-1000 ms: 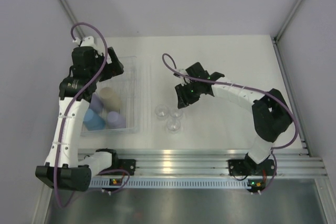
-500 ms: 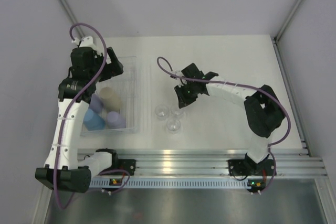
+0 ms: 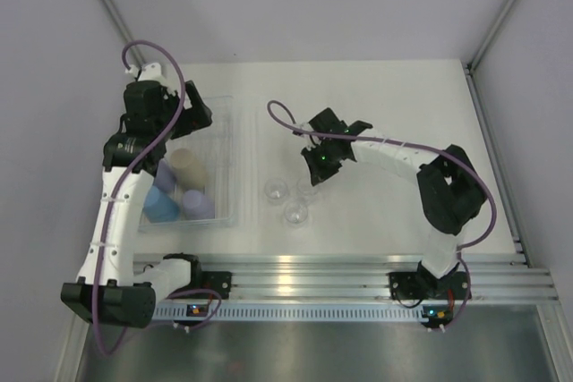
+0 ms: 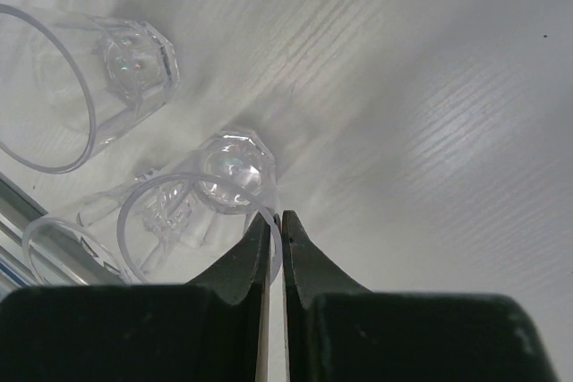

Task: Load the cups into the dish rack

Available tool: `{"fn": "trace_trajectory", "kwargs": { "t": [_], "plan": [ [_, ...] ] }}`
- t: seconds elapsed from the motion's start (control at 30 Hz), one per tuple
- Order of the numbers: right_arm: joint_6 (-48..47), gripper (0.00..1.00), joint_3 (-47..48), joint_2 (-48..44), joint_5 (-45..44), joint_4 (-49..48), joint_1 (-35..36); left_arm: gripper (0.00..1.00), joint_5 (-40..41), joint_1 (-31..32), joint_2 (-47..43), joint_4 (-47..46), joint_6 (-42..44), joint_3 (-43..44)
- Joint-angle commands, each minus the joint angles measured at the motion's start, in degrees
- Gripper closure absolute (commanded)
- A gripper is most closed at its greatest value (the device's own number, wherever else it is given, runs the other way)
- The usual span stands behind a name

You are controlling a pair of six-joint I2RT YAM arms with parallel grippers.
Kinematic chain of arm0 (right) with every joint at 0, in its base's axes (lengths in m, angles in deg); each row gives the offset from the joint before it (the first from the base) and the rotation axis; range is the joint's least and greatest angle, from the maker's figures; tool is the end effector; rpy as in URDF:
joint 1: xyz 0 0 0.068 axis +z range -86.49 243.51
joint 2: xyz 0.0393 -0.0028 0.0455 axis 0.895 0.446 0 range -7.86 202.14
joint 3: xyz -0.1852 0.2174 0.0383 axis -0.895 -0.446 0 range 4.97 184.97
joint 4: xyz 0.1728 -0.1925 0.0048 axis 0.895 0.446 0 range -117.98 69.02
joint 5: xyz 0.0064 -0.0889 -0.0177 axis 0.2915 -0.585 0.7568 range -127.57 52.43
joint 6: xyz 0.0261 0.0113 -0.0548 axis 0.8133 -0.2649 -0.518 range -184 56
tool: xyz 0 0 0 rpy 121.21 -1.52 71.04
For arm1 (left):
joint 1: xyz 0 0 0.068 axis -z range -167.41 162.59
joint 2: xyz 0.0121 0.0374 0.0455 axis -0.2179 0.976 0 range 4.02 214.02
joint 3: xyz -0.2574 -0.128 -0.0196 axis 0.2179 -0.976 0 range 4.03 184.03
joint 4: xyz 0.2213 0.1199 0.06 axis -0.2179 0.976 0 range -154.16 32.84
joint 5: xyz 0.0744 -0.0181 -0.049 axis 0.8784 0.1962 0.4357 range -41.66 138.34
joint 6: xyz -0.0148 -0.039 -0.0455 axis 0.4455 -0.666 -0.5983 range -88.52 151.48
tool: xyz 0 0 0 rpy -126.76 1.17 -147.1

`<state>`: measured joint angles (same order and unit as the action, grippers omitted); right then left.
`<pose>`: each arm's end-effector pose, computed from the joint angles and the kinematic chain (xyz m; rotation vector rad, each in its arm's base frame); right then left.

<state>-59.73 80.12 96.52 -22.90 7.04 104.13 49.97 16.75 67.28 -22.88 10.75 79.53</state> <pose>0.2822 0.2575 0.2115 -0.9405 2.6041 0.5709 0.2229 -0.0150 0.4148 -0.3179 2.0617 -0.2356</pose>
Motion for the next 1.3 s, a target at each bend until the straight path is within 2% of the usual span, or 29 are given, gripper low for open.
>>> {"fn": "trace_trajectory", "kwargs": {
  "t": [0.0, 0.13, 0.23, 0.33, 0.47, 0.5, 0.57, 0.6, 0.63, 0.67, 0.93, 1.13, 1.27],
  "plan": [
    [-0.6, 1.00, 2.7, -4.2, -2.5, 3.8, -1.9, 0.02, -1.5, 0.1, 0.5, -4.9, 0.0, -0.8],
    [1.0, 1.00, 5.1, -6.9, 1.5, 3.8, -9.9, 0.02, -8.9, 0.1, 0.5, -10.7, -3.2, -2.6],
    [2.8, 1.00, 6.7, -8.4, 6.9, 2.2, -14.9, 0.02, -15.9, 0.1, 0.5, -15.4, -5.9, -5.0],
    [7.2, 1.00, 6.9, -8.7, 14.8, -2.2, -18.3, 0.02, -24.7, 0.1, 0.8, -24.3, -11.9, -8.3],
    [17.9, 1.00, 4.6, -8.8, 28.3, -15.4, -19.5, 0.02, -35.3, 0.1, 1.9, -38.1, -20.5, -13.2],
    [24.7, 1.00, 2.6, -8.8, 30.4, -23.7, -19.5, 0.02, -36.9, 0.1, 2.5, -44.6, -22.4, -15.1],
    [33.0, 1.00, 0.3, -8.6, 35.1, -34.4, -19.5, 0.02, -41.4, 0.1, 3.8, -49.6, -27.7, -16.5],
    [40.4, 1.00, -1.3, -8.4, 36.1, -45.1, -19.4, 0.02, -42.5, 0.1, 4.1, -52.5, -28.8, -17.1],
    [43.7, 1.00, -1.8, -8.2, 36.7, -49.2, -19.3, 0.02, -43.9, 0.1, 4.6, -53.7, -30.2, -17.5],
    [48.4, 1.00, -1.9, -7.6, 37.5, -52.2, -19.4, 0.02, -44.9, 0.2, 5.2, -54.5, -30.7, -17.7],
    [67.0, 1.00, -0.8, -3.1, 39.2, -78.2, -18.2, 0.02, -48.6, 1.7, 7.9, -61.4, -34.9, -17.9],
    [74.2, 1.00, -1.2, -0.8, 38.5, -86.2, -16.9, 0.02, -46.7, 6.8, 10.1, -64.8, -36.7, -16.6],
    [77.5, 1.00, -1.2, 0.1, 38.4, -90.3, -16.2, 0.02, -46.1, 7.9, 11.2, -66.1, -36.9, -16.0]
  ]
}}
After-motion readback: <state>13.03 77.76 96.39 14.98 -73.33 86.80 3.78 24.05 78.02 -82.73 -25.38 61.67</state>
